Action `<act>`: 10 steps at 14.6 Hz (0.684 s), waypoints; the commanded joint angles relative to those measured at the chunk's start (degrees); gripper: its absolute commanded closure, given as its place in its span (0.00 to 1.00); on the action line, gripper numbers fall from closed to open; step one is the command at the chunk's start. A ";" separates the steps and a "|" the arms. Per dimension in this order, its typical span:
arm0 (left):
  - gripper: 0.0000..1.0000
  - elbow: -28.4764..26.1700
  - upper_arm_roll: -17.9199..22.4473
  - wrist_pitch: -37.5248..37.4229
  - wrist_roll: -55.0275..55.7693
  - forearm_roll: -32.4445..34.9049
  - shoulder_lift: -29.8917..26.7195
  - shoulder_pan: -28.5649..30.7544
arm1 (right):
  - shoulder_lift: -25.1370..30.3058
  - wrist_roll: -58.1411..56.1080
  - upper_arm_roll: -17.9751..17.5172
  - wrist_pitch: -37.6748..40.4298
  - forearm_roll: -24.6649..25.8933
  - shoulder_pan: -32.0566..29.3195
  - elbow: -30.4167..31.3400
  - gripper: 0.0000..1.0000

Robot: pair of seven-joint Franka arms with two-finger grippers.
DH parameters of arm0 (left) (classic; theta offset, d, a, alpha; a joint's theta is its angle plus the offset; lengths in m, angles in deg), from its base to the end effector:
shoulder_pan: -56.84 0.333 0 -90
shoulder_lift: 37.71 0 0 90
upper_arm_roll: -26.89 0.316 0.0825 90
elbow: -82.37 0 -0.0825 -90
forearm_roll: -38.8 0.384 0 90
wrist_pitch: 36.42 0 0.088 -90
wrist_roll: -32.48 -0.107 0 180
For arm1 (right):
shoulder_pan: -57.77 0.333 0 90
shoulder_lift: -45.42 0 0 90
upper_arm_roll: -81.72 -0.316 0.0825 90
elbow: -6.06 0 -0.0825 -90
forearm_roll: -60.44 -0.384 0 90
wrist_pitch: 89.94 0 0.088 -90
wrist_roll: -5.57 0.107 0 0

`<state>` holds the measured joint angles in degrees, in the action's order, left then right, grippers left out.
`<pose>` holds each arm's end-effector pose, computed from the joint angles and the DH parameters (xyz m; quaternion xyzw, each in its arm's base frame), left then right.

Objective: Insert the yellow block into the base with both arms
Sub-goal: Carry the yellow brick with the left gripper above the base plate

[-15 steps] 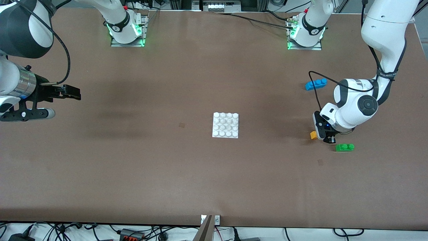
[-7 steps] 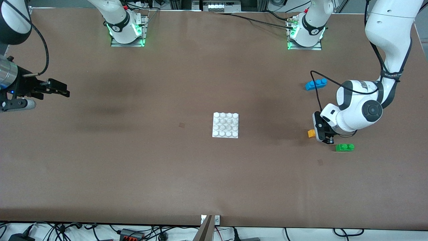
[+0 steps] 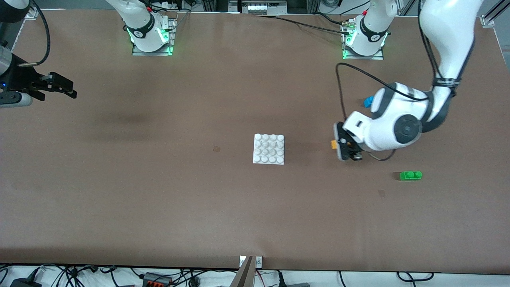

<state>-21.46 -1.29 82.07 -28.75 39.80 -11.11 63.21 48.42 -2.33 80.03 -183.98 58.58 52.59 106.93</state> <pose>0.5904 -0.2124 0.3005 0.7488 -0.6507 -0.0382 0.1204 0.5374 -0.0292 0.5694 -0.9986 -0.0367 0.0317 0.0186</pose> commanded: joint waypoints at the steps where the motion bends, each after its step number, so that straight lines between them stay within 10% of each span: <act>1: 0.99 4.85 0.14 0.70 3.30 1.53 3.18 -10.38 | -0.71 0.08 1.25 0.71 1.24 0.78 -2.25 0.00; 10: 0.99 16.99 2.25 2.44 15.26 9.19 16.80 -21.40 | -2.38 -0.36 1.26 0.61 4.06 2.45 -4.89 0.00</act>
<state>-7.99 -0.20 83.86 -14.98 47.75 2.36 43.28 46.63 -2.27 80.97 -184.08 61.42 53.95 104.19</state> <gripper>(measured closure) 0.652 0.000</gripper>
